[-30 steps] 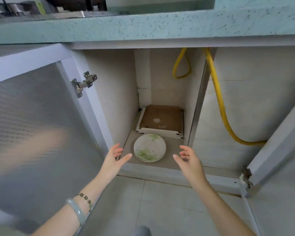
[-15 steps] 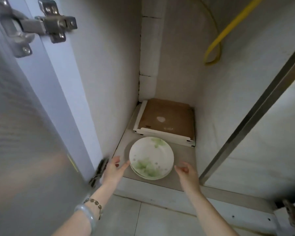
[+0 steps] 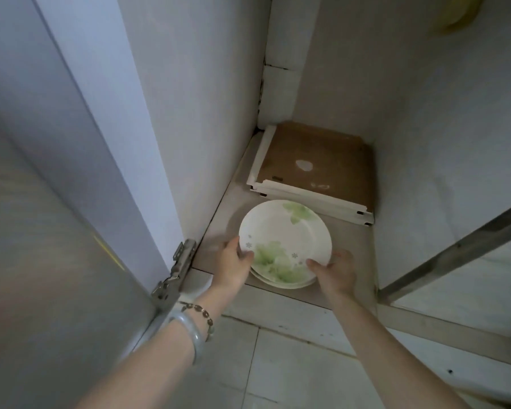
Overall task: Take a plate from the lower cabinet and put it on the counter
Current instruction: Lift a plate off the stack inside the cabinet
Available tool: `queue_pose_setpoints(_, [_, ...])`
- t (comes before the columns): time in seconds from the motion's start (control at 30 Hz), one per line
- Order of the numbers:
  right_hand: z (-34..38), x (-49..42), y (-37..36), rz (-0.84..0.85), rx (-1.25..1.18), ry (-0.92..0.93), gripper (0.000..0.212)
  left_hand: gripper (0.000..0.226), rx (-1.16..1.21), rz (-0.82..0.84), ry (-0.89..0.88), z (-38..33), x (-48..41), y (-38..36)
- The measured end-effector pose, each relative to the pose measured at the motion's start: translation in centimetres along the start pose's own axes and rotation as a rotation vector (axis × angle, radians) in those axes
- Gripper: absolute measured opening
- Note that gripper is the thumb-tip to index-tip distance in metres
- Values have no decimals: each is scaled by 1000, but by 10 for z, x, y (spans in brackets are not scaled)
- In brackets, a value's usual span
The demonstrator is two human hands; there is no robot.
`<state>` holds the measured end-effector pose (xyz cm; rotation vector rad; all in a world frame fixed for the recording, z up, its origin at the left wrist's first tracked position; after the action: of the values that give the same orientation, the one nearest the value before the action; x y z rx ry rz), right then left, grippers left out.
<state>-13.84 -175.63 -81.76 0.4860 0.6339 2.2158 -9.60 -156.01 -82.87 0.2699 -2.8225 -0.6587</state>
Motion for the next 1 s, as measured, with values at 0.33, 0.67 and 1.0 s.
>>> queue_pose_setpoints(0.33, [0,-8,2,14,33,-51,42,58,28,-18,86,-4,9,-10])
queue_pose_setpoints(0.67, [20,2,37,127,-60,-31,40,30,442,-135,223,-18,27,16])
queue_pose_setpoints(1.0, [63,62,113,186,-162,-72,42,25,486,-191,301,-71,99,94])
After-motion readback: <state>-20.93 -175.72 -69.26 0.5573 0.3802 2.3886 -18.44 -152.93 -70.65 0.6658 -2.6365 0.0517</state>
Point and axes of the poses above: each hand's wrist, its own x-axis away from the middle knuckle, its own y-axis out of the back of the hand, z = x × y, the point moved 1 cm from there along -x, towards the middle knuckle, and after that the axes turned 12 degrees about -z, right-handed, at the moved point
